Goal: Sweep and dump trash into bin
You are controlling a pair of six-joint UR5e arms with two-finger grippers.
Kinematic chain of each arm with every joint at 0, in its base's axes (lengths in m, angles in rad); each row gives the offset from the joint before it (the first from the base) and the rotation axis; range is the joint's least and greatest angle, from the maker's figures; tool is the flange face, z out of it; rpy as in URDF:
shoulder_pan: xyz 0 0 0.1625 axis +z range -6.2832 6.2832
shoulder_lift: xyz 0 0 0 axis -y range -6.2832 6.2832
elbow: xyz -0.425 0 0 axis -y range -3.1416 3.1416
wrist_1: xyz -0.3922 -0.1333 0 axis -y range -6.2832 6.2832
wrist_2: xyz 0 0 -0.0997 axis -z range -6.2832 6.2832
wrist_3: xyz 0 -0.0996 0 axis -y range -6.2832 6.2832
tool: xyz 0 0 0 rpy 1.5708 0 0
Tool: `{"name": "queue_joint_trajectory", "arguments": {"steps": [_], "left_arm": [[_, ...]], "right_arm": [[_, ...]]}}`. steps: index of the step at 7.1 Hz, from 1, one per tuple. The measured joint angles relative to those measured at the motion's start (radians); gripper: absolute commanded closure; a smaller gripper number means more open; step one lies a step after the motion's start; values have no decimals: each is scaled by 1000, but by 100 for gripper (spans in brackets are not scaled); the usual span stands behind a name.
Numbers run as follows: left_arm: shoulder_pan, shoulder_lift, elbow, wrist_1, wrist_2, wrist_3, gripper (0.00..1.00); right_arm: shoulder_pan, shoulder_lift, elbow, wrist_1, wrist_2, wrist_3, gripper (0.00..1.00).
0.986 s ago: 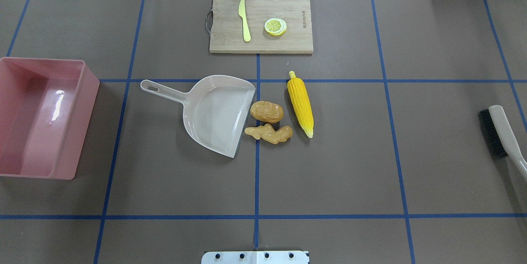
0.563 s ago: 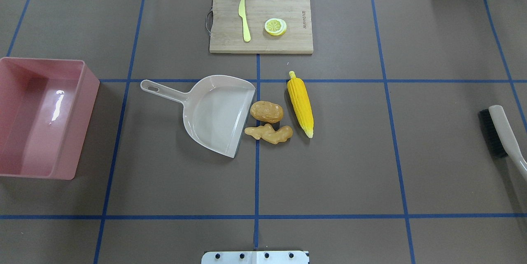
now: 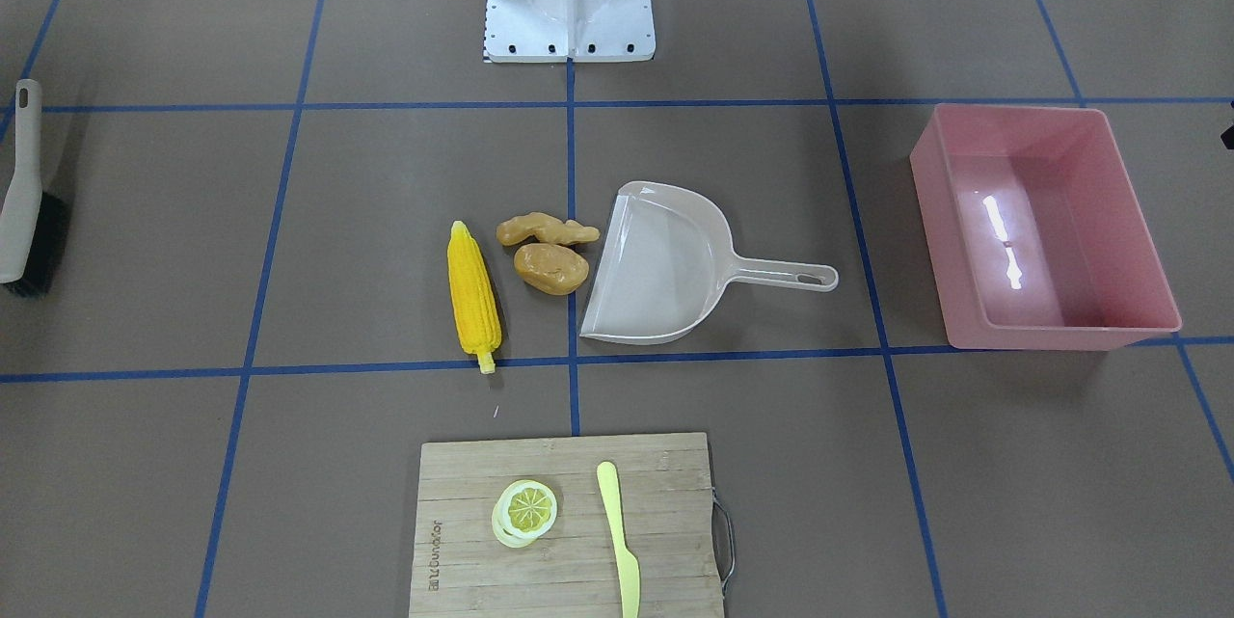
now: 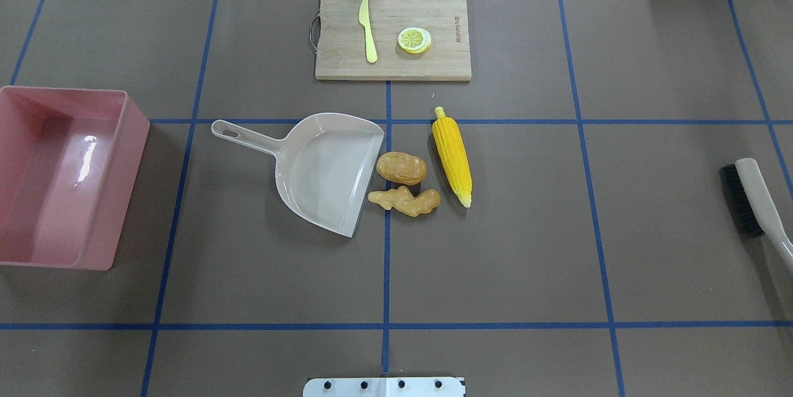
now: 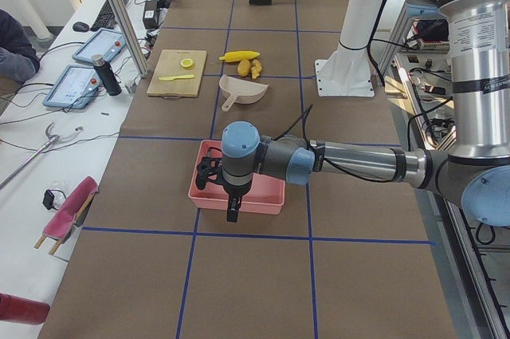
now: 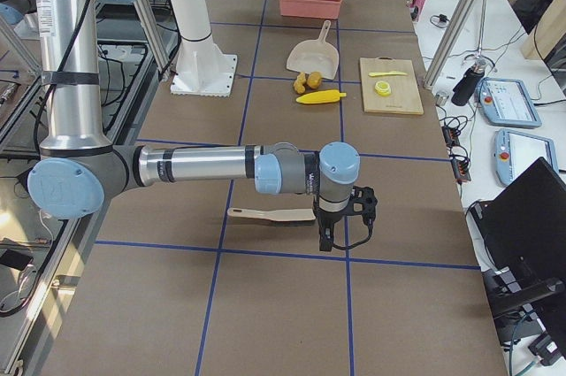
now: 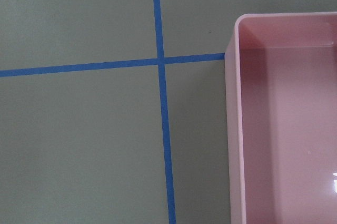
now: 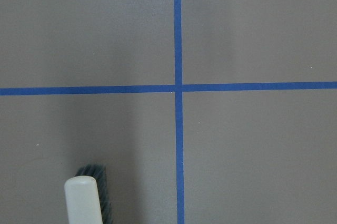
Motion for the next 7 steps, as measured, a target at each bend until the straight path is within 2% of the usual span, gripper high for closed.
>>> {"name": "queue_joint_trajectory", "arguments": {"steps": [2, 4, 6, 7], "left_arm": [[48, -38, -55, -13, 7, 6, 1], [228, -133, -96, -61, 7, 7, 1], [403, -237, -74, -166, 8, 25, 1], [443, -283, -53, -212, 6, 88, 1]], "right_arm": [[-2, -5, 14, 0, 11, -6, 0], [-12, -5, 62, 0, 19, 3, 0], [-40, -20, 132, 0, 50, 10, 0], [-76, -48, 174, -1, 70, 16, 0]]}}
